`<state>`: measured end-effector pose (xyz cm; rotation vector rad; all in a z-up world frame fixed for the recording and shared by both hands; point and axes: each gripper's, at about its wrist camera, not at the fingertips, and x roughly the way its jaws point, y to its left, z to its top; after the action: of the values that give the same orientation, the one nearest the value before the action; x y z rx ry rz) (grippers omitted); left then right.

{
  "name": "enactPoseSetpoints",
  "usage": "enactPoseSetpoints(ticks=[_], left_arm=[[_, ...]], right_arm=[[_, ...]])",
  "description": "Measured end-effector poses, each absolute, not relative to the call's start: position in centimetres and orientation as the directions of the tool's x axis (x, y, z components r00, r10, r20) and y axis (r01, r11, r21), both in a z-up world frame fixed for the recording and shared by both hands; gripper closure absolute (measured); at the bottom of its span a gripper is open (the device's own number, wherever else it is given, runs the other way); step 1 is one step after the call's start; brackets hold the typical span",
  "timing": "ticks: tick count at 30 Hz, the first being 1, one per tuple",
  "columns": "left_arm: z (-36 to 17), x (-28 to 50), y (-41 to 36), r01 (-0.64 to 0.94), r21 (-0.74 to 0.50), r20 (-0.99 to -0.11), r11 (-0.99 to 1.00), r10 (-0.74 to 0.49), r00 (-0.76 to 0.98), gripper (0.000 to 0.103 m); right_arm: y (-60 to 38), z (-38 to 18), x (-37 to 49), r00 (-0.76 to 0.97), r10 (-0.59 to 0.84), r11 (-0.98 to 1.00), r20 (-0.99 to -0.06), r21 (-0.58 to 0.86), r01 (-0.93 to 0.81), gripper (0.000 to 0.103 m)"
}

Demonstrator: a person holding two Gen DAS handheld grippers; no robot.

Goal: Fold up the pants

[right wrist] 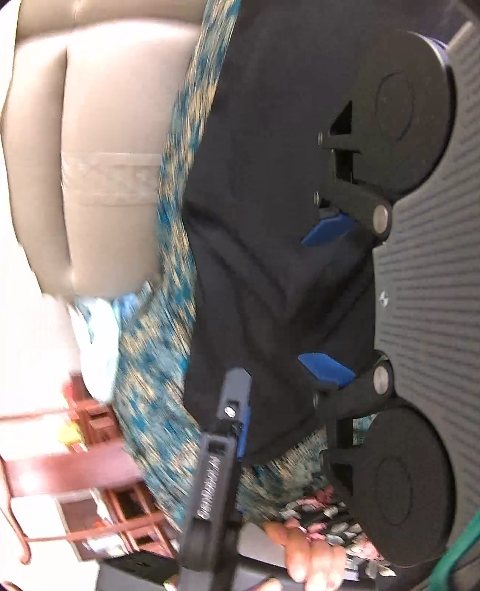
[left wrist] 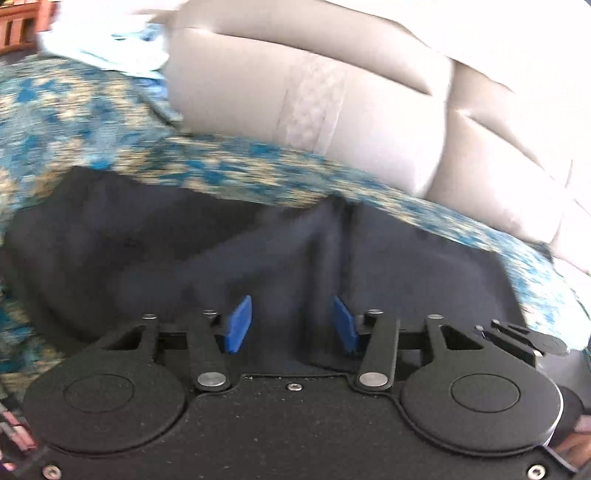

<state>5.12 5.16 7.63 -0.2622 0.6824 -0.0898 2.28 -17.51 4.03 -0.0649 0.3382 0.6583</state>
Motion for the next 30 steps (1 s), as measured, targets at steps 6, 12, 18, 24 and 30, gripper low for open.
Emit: enactPoseSetpoints(ticks=[6, 12, 18, 24, 30], left_arm=[[6.4, 6.3, 0.2, 0.124, -0.286, -0.617, 0.95, -0.282, 0.735, 0.052], [3.8, 7.9, -2.3, 0.012, -0.236, -0.649, 0.972, -0.167, 0.742, 0.013], [3.5, 7.5, -3.8, -0.025, -0.096, -0.638, 0.995, -0.042, 0.769, 0.083], [3.1, 5.7, -3.9, -0.007, 0.001, -0.625, 1.0, 0.006, 0.781, 0.083], [2.7, 5.1, -3.6, 0.009, 0.014, -0.624, 1.0, 0.002, 0.782, 0.078]], right_arm=[[-22.4, 3.1, -0.3, 0.916, 0.323, 0.945, -0.239, 0.033, -0.325, 0.018], [-26.8, 1.3, -2.0, 0.98, 0.057, 0.997, -0.188, 0.065, -0.046, 0.016], [-29.4, -0.3, -2.1, 0.971, -0.083, 0.993, -0.224, 0.058, 0.098, 0.016], [-30.1, -1.4, -2.0, 0.948, -0.118, 0.99, -0.296, 0.041, 0.137, 0.015], [-30.2, -1.0, -2.4, 0.967, -0.076, 0.99, -0.243, 0.098, 0.102, 0.015]])
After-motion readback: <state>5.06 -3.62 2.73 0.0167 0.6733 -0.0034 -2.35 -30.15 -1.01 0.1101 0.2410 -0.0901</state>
